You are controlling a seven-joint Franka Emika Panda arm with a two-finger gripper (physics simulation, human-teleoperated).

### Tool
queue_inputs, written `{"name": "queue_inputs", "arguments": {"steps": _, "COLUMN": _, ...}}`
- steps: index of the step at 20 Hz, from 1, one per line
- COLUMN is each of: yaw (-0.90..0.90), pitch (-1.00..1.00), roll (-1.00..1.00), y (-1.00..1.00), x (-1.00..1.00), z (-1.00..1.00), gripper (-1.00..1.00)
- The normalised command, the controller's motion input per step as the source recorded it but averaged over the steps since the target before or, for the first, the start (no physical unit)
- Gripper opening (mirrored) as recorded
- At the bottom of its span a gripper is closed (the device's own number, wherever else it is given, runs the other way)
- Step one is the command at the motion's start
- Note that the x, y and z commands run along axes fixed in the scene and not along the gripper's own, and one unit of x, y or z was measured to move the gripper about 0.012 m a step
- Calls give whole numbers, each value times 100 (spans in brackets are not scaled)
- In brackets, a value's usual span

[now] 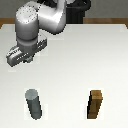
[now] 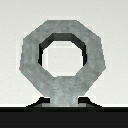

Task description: Put the loop with the handle onto the peg.

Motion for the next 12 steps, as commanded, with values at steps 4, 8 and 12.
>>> {"name": "queue_inputs", "arguments": {"steps": 4, "yaw": 0, "pitch": 0, "roll": 0, "y": 0, "x": 0, "z": 0, "gripper": -100}}
{"name": "queue_inputs", "arguments": {"steps": 8, "yaw": 0, "pitch": 0, "roll": 0, "y": 0, "x": 0, "z": 75, "gripper": -100}}
{"name": "queue_inputs", "arguments": {"steps": 12, "yaw": 0, "pitch": 0, "roll": 0, "y": 0, "x": 0, "z": 100, "gripper": -100}}
